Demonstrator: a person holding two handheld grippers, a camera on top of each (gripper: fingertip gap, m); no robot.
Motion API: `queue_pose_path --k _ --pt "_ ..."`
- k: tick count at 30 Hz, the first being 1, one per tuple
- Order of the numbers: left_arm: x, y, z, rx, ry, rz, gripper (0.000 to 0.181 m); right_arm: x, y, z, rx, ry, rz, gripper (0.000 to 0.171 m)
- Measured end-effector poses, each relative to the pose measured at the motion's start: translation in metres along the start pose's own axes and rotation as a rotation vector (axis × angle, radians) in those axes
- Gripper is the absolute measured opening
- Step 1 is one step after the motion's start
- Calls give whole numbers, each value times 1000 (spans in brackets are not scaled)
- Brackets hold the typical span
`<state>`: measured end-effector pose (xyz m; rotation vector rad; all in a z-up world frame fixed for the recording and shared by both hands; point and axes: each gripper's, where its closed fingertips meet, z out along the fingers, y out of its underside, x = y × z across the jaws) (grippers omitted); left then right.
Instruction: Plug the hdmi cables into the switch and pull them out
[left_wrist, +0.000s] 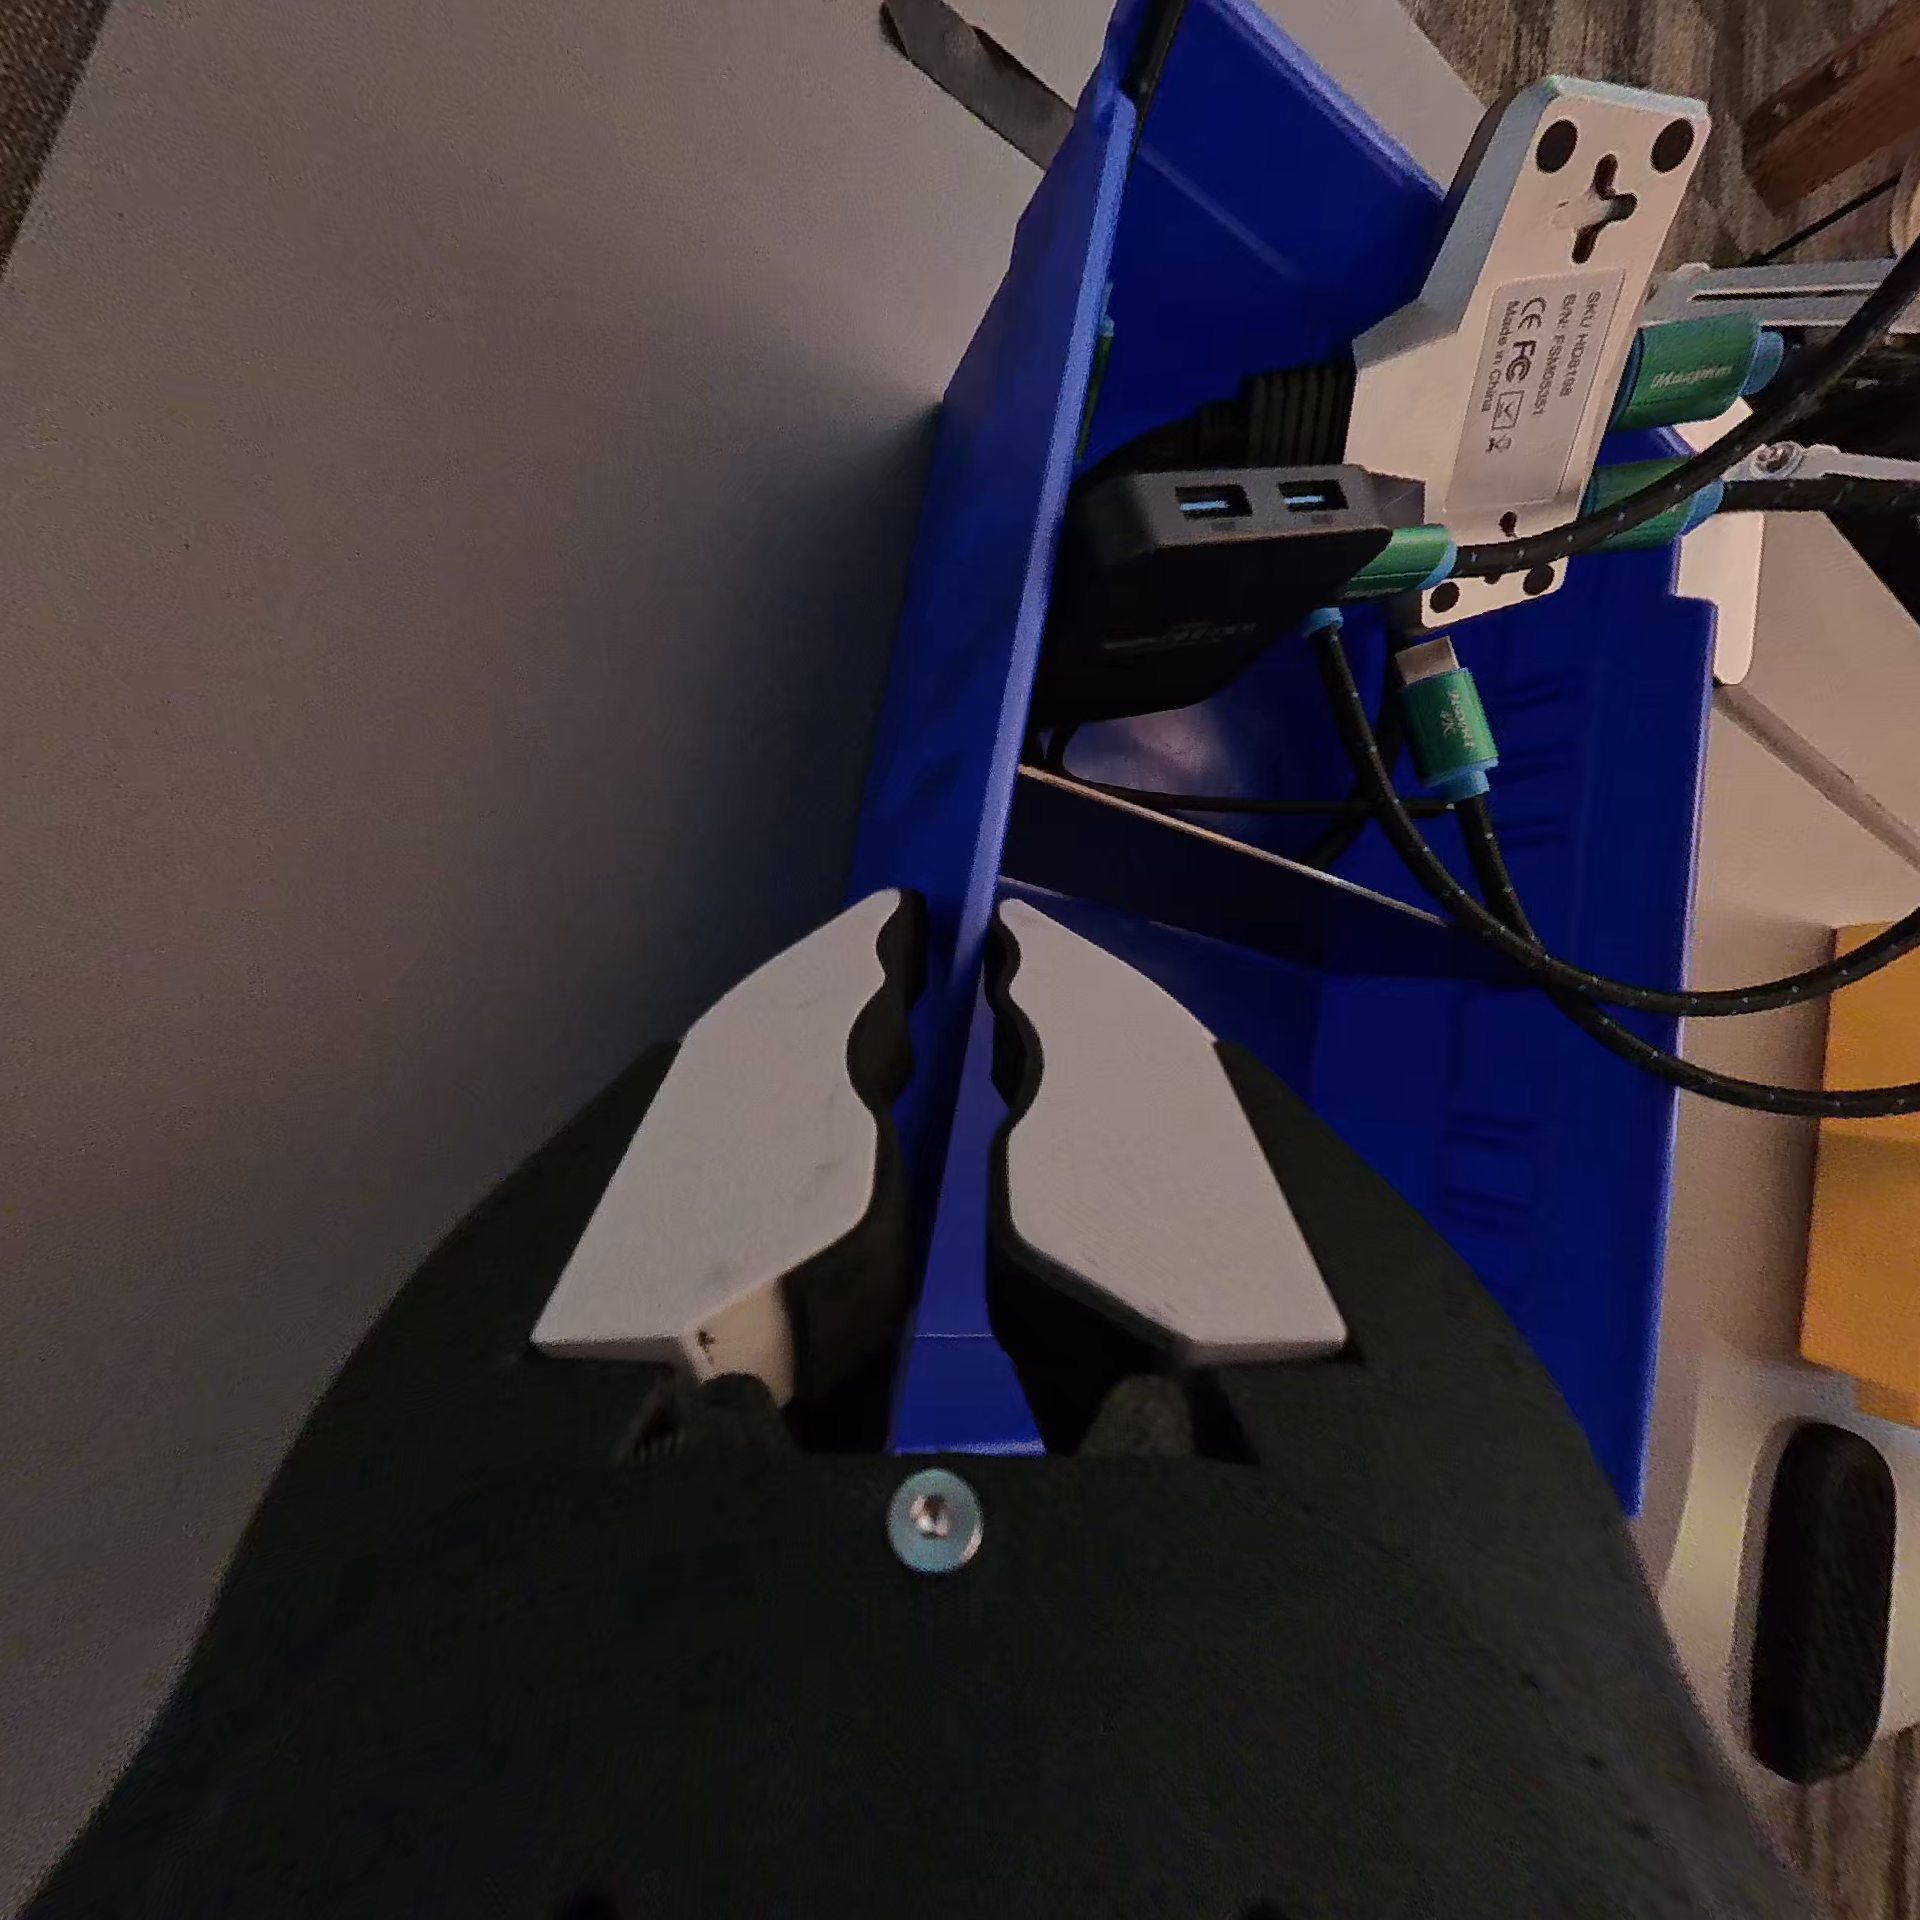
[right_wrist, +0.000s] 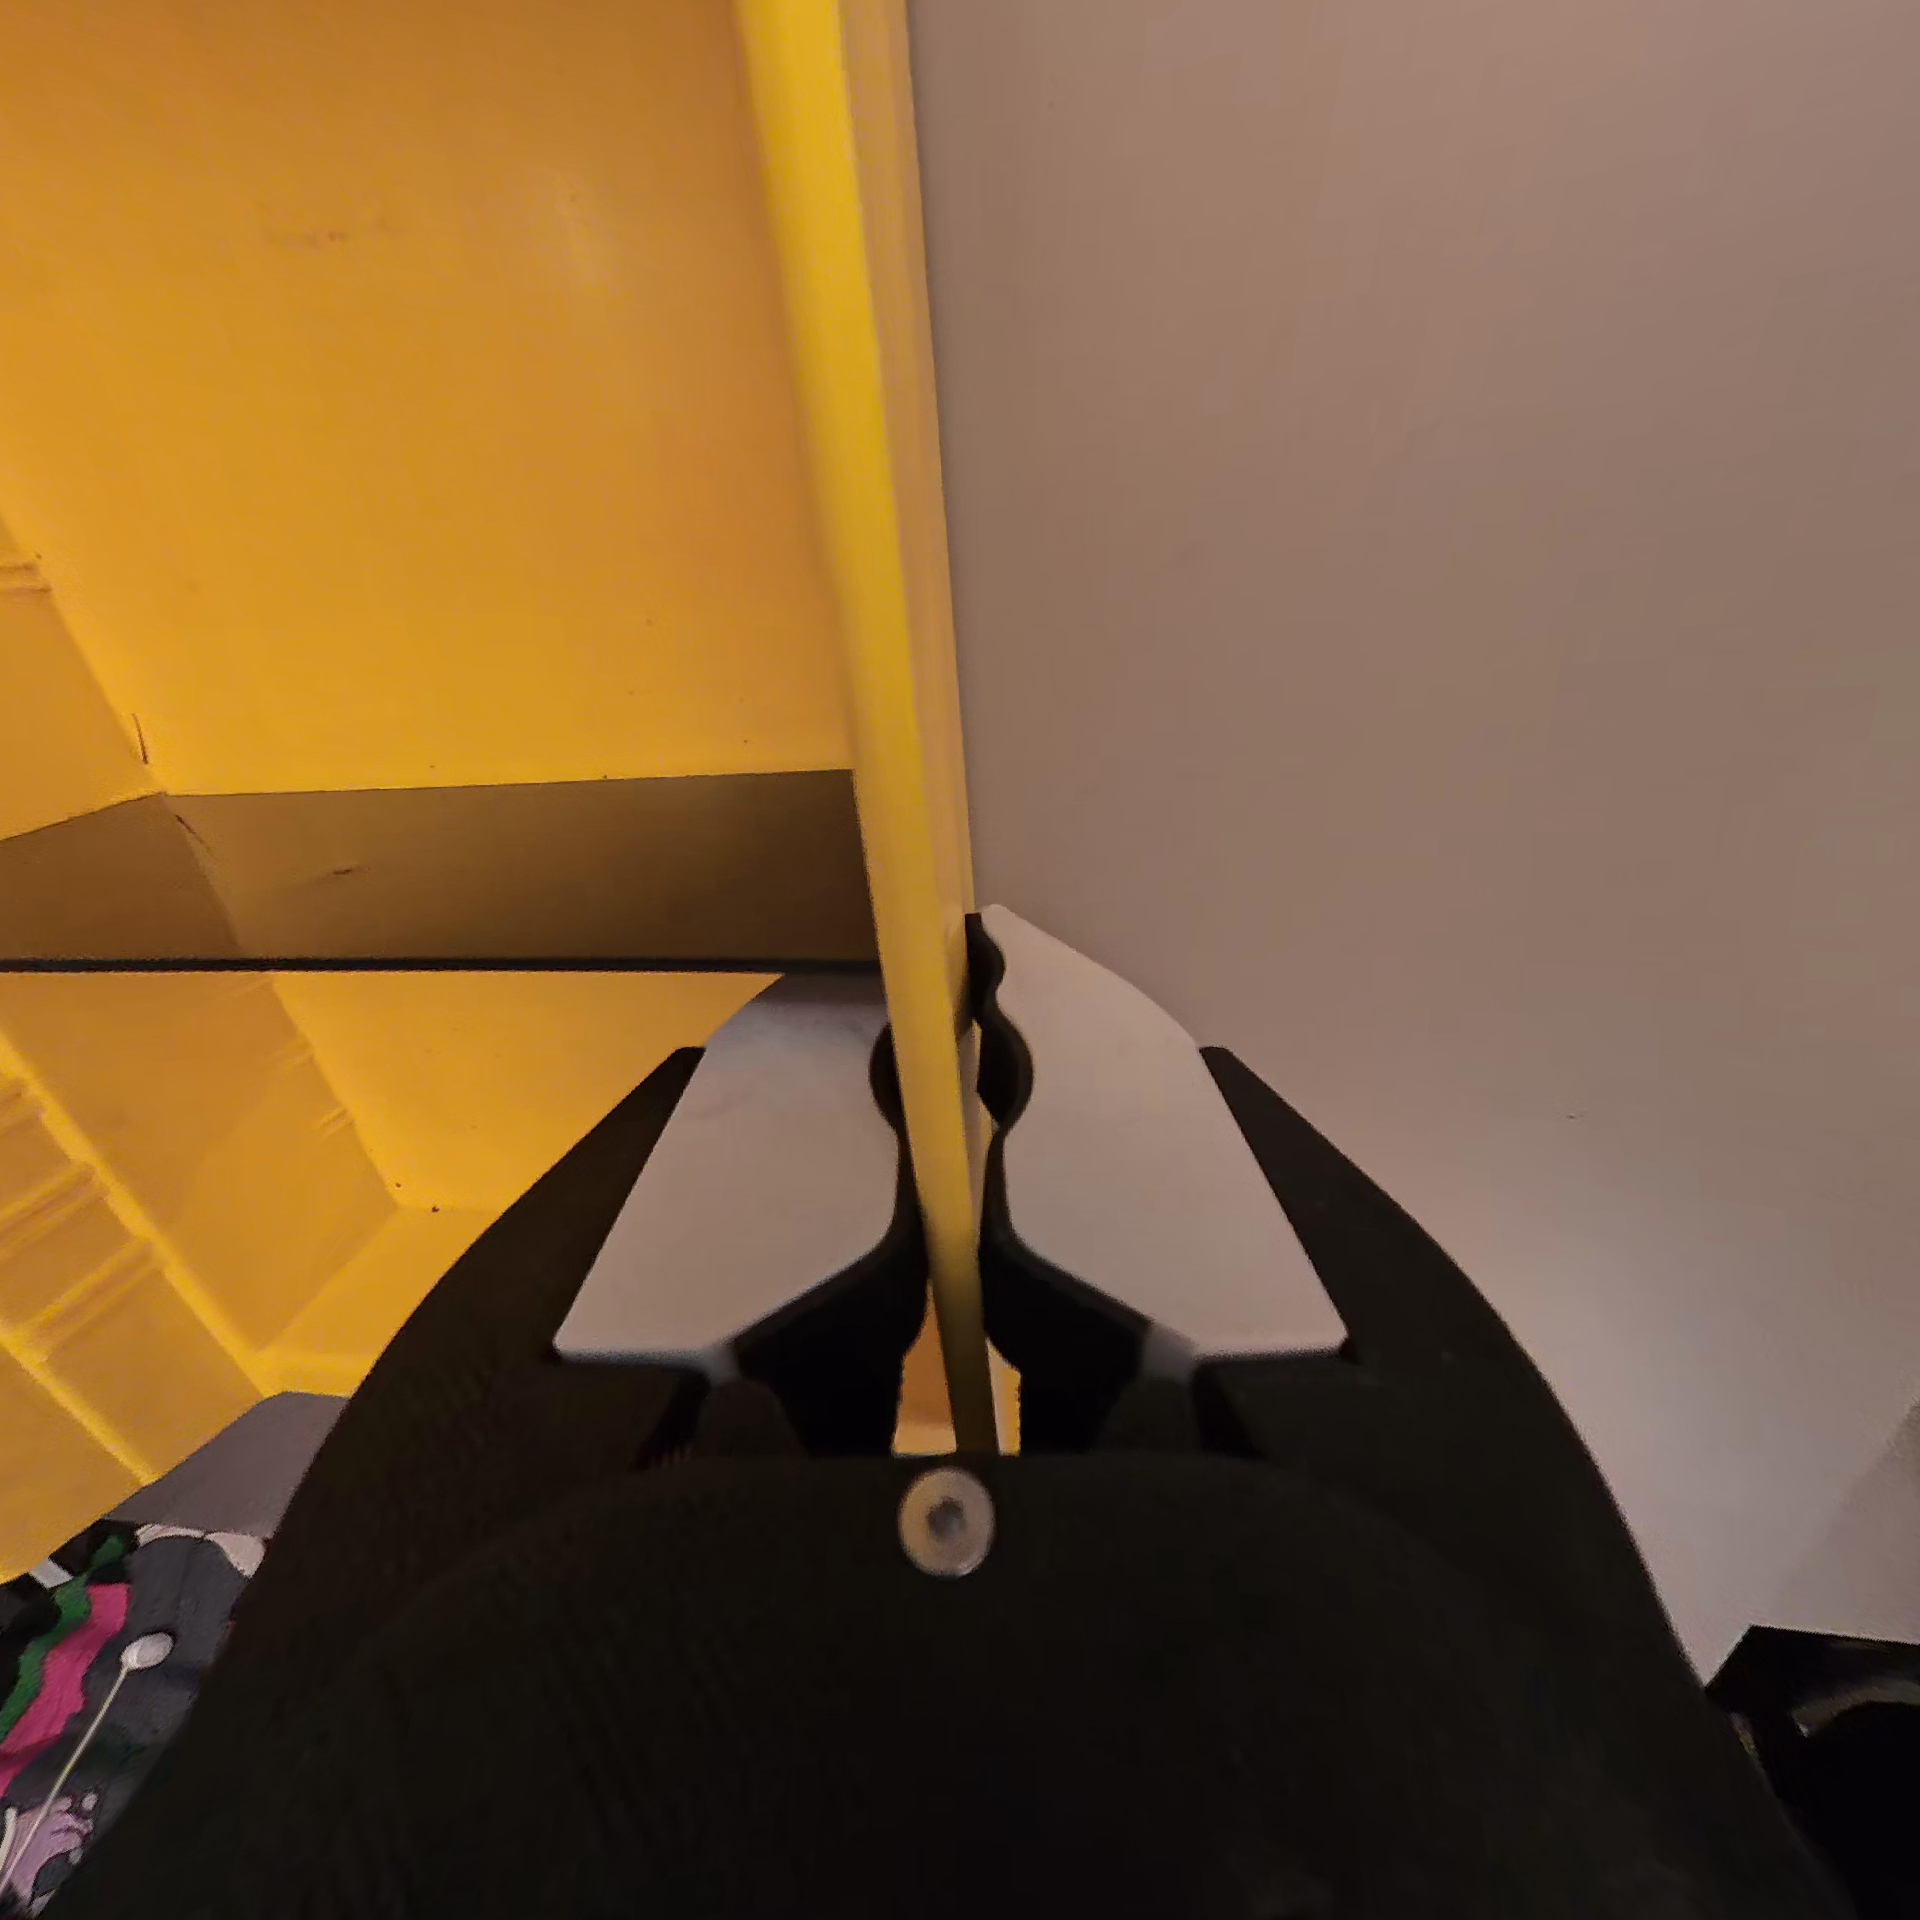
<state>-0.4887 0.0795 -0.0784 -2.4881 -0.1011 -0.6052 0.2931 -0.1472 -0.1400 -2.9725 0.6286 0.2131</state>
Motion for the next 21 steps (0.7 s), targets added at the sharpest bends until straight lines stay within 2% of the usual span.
queue_pose_path --k 21 --pt "0 1 1 3 30 -13 11 -1 1 1 5 12 -5 4"
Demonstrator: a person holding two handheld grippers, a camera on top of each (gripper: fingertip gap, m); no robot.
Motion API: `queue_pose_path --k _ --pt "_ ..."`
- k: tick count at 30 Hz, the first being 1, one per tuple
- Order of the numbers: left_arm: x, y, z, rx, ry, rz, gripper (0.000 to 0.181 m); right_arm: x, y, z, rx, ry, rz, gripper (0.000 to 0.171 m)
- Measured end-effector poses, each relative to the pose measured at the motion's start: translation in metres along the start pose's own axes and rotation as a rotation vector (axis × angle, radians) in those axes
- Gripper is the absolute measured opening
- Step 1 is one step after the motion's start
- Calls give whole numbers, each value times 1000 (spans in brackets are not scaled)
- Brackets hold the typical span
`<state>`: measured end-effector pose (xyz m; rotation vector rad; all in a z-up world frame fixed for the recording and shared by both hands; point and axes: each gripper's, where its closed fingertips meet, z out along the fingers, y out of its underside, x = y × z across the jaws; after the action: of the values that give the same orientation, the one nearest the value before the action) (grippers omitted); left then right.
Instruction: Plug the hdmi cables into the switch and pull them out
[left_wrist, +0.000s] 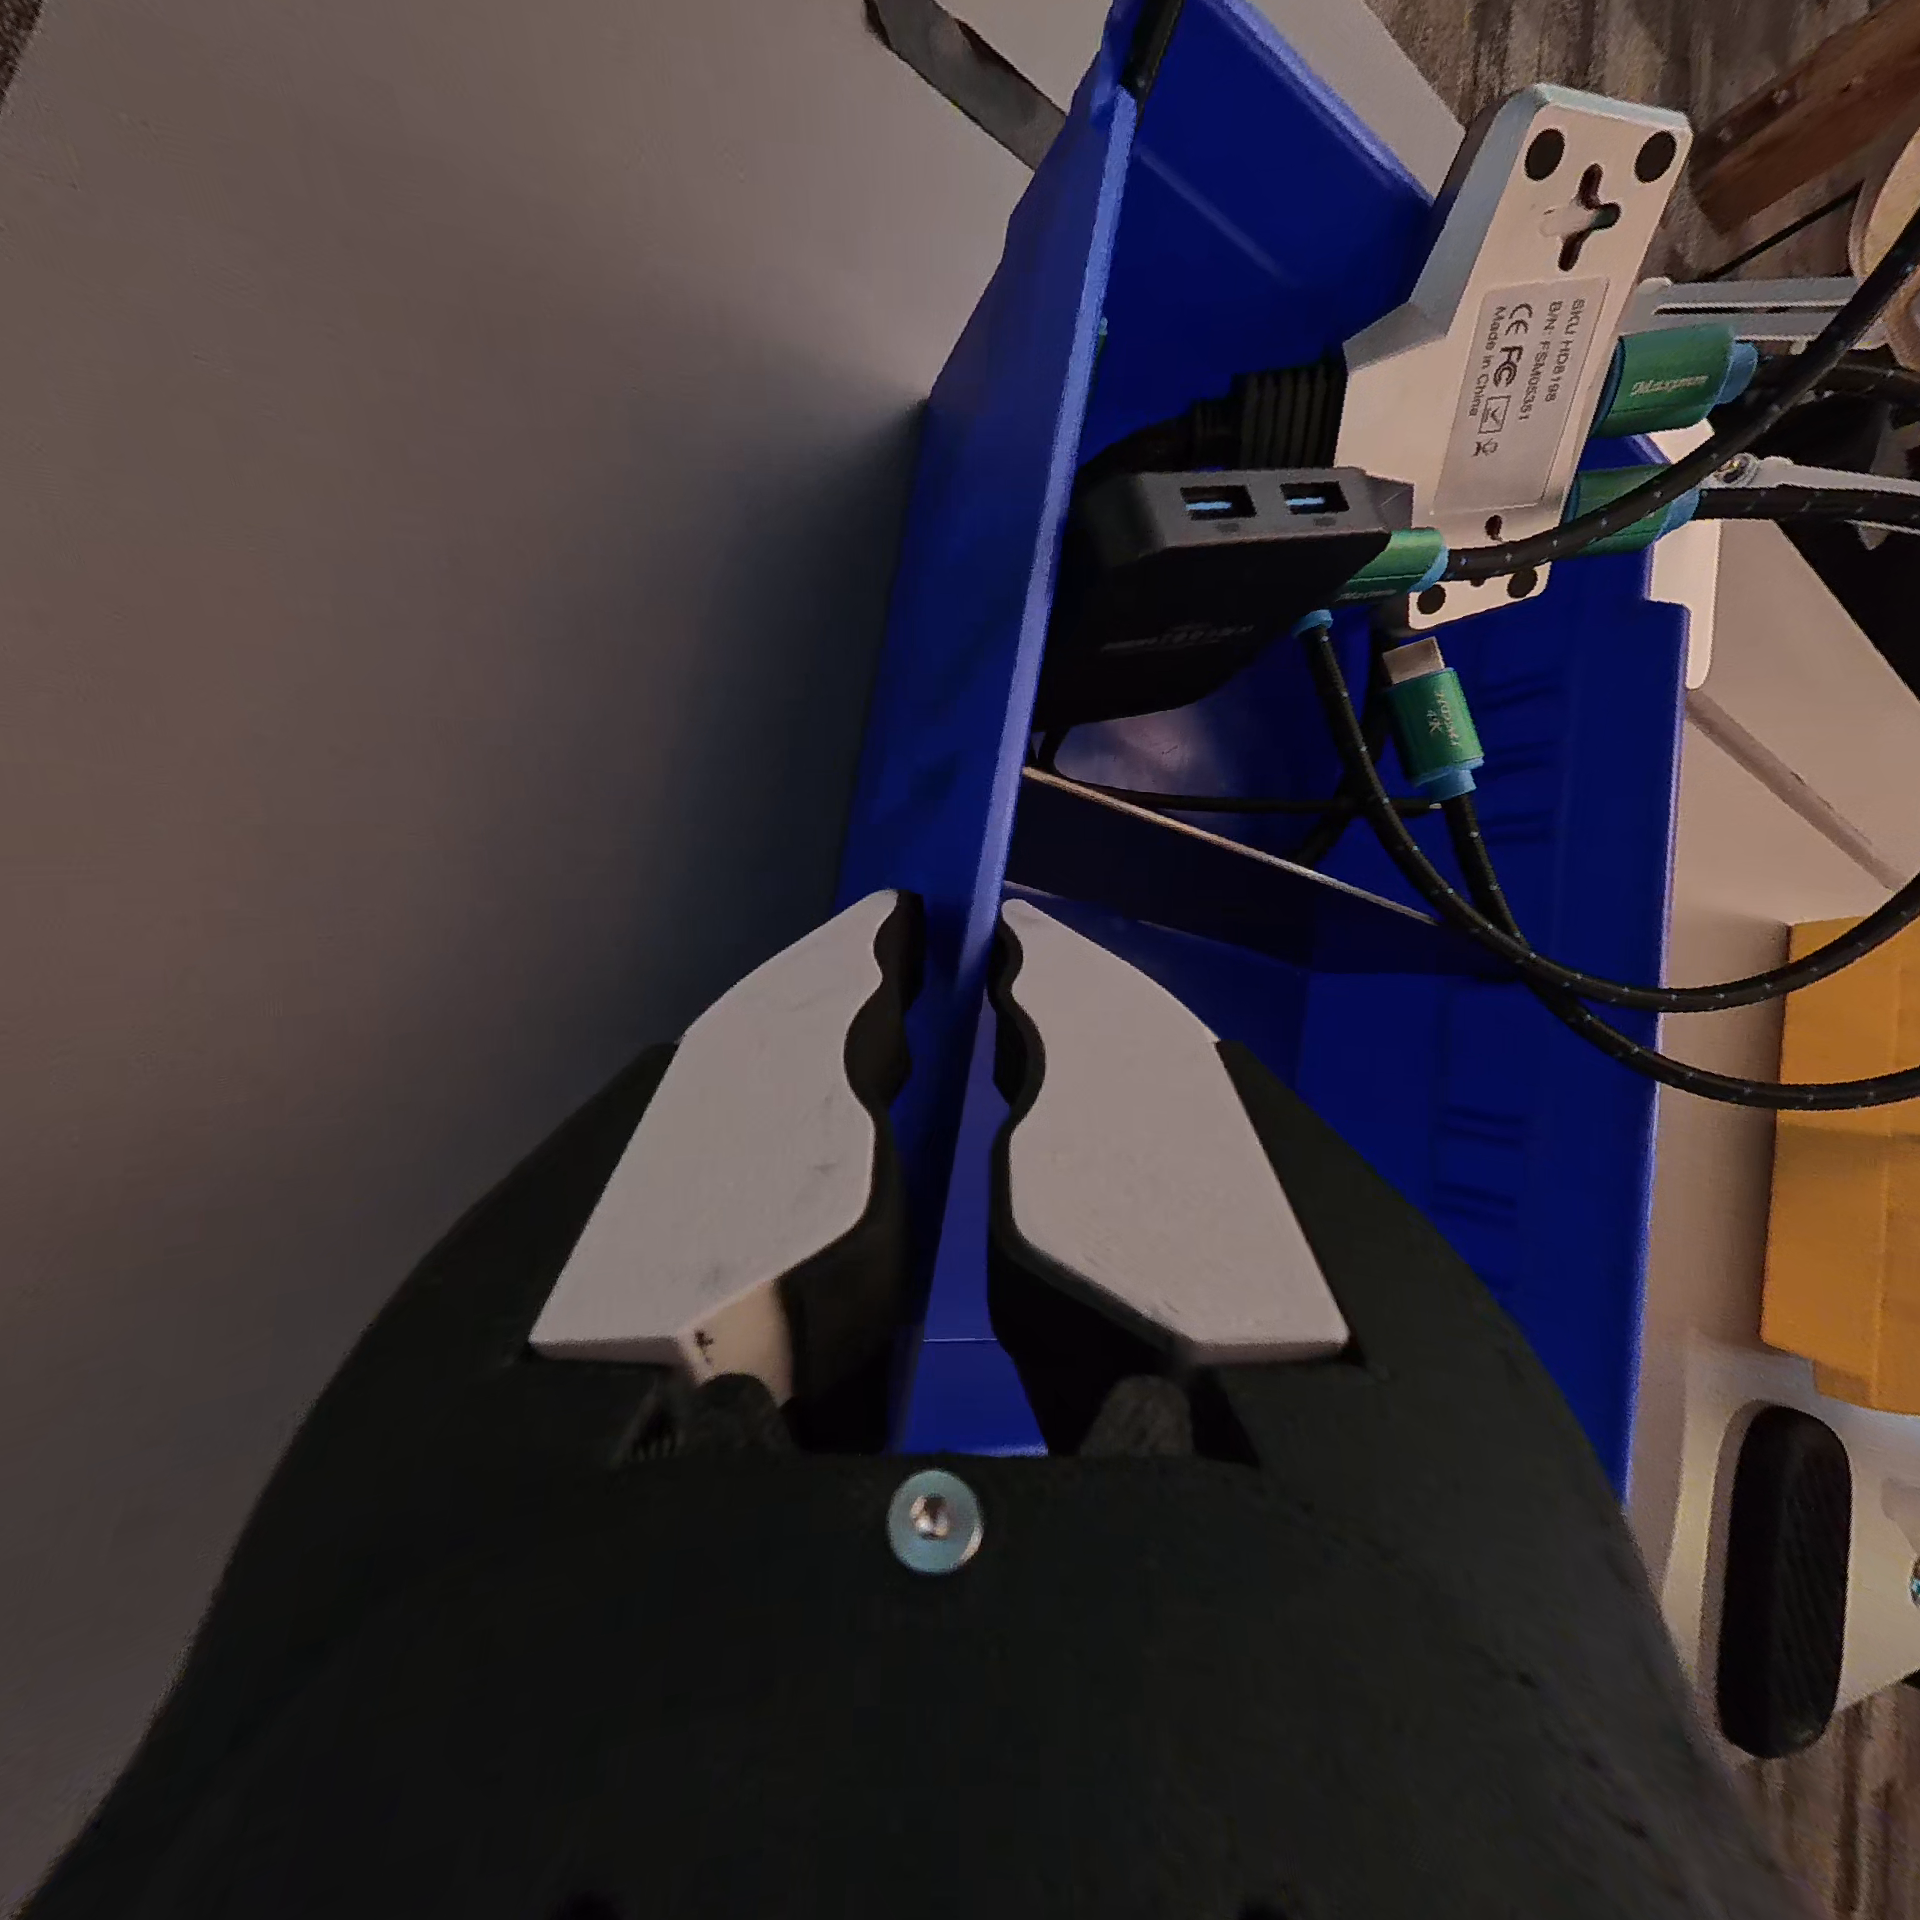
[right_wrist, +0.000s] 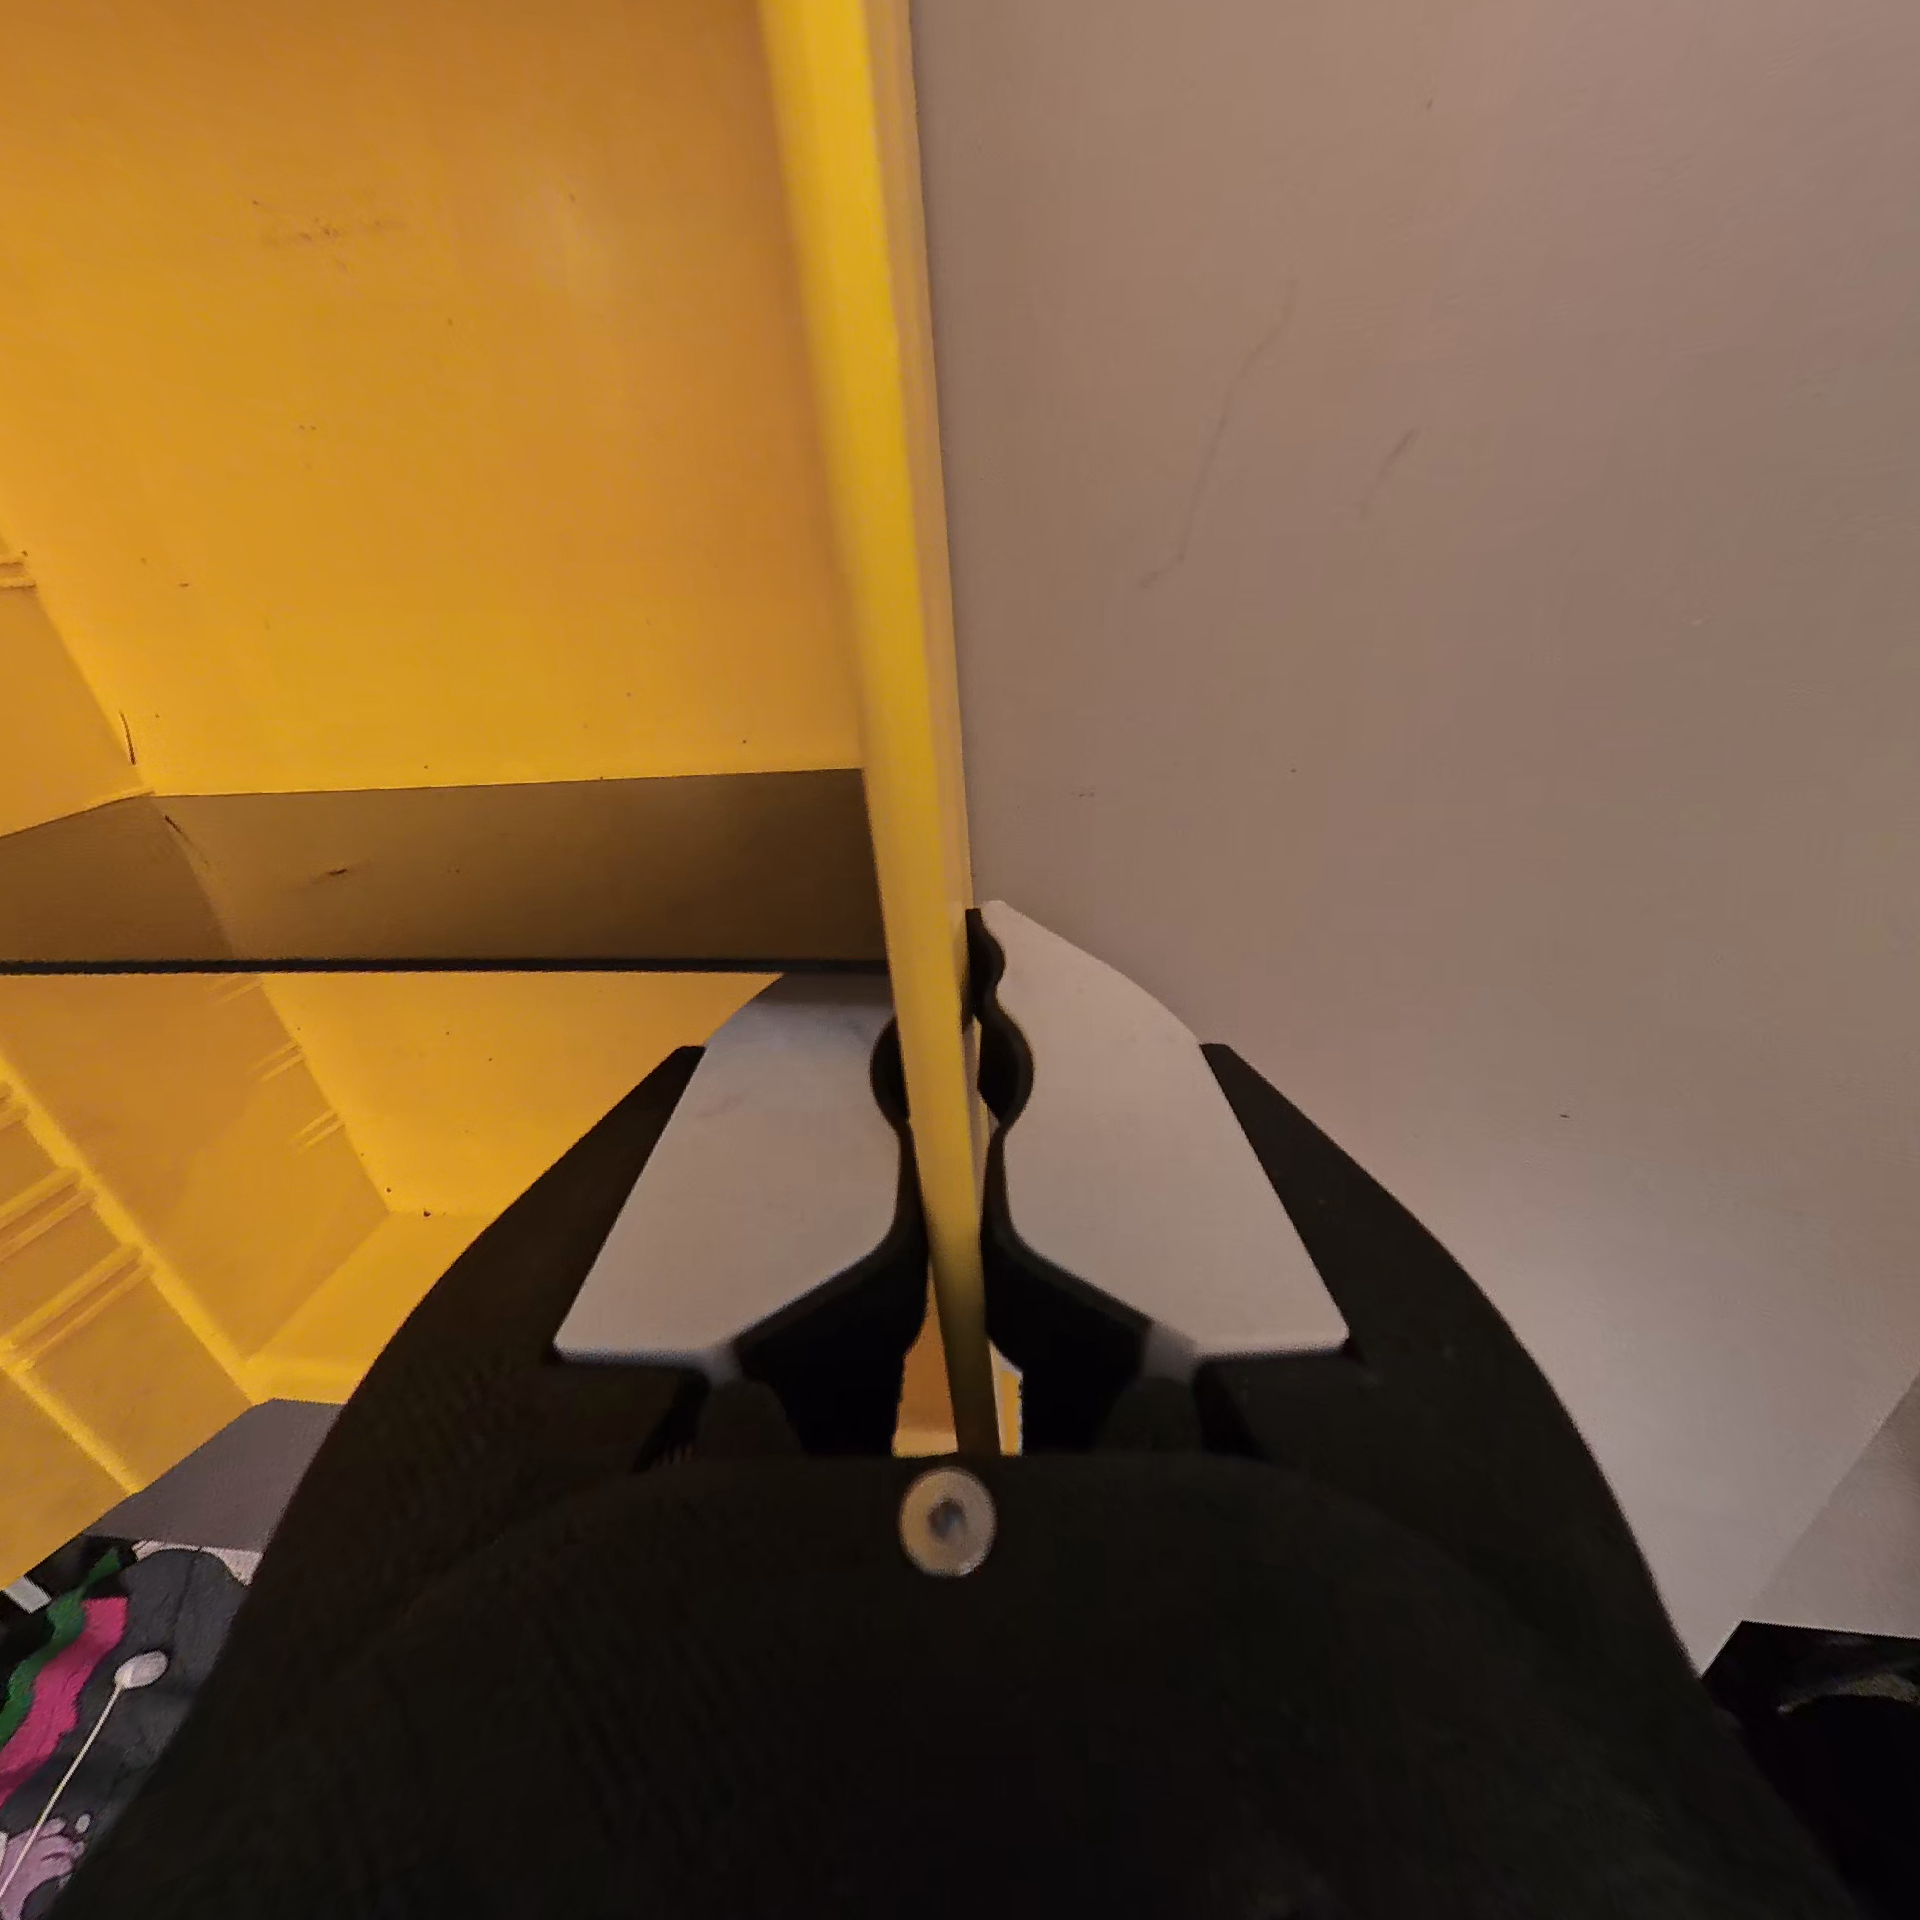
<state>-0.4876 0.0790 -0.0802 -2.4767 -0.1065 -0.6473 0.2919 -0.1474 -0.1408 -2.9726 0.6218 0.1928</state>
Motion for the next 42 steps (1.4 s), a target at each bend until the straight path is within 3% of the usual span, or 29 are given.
queue_pose_path --k 5,9,11,14,16,21,26,29,34,38,42 --pt "0 -1 1 -12 -2 7 11 -2 5 0 -10 -7 -3 8" --pt "1 -1 -1 12 32 -42 13 -9 24 -6 -33 -93 -30 31" --pt "0 -2 -2 52 -57 51 9 -6 23 -22 91 -59 -93 31" --pt "-7 1 -1 32 -256 232 6 -18 25 -61 351 14 -290 53" --pt "-9 0 -1 41 -304 246 8 -29 41 -84 448 79 -408 60" --pt "-2 14 -1 -20 -80 3 13 -51 68 -134 704 214 -575 62" --pt "7 13 -8 -13 305 -285 29 -78 100 -178 863 -47 -586 68" --pt "11 13 -13 47 478 -381 34 -83 113 -193 908 -59 -636 67" --pt "14 14 -21 117 498 -378 26 -76 128 -193 878 33 -689 67" --pt "19 -2 -41 214 527 -411 19 -68 135 -193 883 -4 -681 67" --pt "21 1 -49 191 430 -342 17 -48 134 -198 894 4 -647 67"
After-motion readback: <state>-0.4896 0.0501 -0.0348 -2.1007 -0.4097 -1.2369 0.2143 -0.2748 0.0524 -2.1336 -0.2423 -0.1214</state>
